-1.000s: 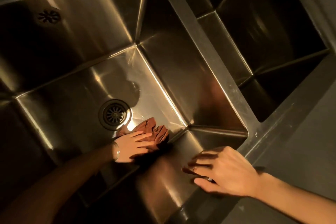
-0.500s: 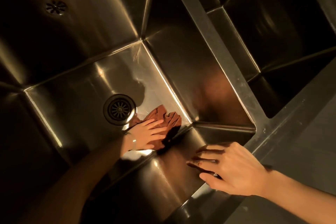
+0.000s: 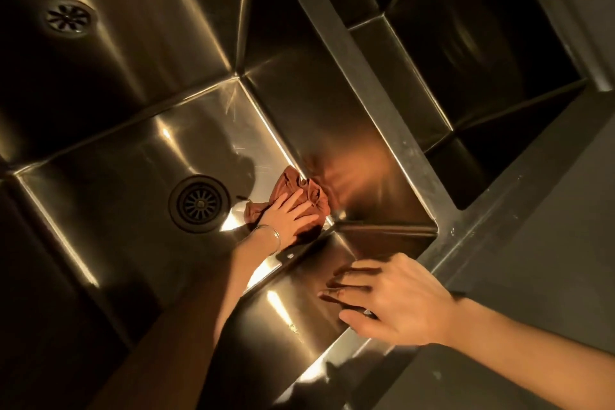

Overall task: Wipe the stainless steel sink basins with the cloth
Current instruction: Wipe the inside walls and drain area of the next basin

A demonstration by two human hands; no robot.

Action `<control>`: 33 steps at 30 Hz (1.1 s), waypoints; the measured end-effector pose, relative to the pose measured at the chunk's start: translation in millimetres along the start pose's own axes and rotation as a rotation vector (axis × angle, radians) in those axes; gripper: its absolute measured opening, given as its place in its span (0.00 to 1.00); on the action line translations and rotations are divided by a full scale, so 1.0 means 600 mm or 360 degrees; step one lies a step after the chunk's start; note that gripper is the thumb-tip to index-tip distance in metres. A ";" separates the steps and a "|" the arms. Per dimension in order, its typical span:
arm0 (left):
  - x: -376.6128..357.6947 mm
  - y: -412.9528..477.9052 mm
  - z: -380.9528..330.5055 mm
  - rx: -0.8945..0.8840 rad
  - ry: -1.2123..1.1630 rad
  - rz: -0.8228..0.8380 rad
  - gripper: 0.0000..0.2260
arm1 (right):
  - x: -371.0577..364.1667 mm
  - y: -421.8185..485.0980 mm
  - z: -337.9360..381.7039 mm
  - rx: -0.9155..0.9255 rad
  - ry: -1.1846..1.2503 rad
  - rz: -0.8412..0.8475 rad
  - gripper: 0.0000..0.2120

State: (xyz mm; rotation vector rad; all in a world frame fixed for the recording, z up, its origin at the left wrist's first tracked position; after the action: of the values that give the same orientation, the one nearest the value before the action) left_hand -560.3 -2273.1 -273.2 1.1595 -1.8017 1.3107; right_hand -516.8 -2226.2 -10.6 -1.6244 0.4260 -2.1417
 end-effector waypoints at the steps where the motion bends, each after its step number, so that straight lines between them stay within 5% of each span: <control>1: -0.002 -0.006 -0.002 -0.0012 0.0028 -0.0001 0.29 | -0.004 -0.001 0.001 -0.0006 0.0009 0.0037 0.19; 6: -0.025 -0.029 0.017 -0.0024 -0.0010 -0.0071 0.29 | -0.004 -0.002 0.002 0.0011 -0.0029 0.0031 0.20; 14: -0.008 0.012 -0.011 0.0125 -0.0350 -0.0179 0.22 | 0.064 -0.038 -0.099 -0.0092 -0.0499 -0.0461 0.22; 19: 0.036 0.023 -0.041 0.0118 -0.0937 -0.0289 0.26 | 0.104 -0.028 -0.231 -0.0148 -0.0736 -0.0239 0.26; 23: 0.046 0.017 -0.052 0.0117 -0.1401 -0.0300 0.25 | 0.101 0.001 -0.249 -0.0184 -0.0700 -0.0370 0.26; 33: 0.211 -0.087 -0.138 -0.0317 -0.1342 -0.0499 0.27 | 0.097 0.005 -0.250 -0.0141 -0.0577 -0.0410 0.26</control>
State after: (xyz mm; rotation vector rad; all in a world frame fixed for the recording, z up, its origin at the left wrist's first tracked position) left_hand -567.4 -2238.2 -117.1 1.9561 -2.1019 0.4492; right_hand -674.1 -2258.8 -4.1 -2.1668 0.2092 -1.9576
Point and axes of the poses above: each hand's wrist, its own y-axis towards the middle knuckle, its own x-axis out of the back of the hand, z = x × y, the point moved 10 cm from there along y, towards the middle knuckle, and after that the axes turned 5 degrees about -x, right-handed, at the moved point
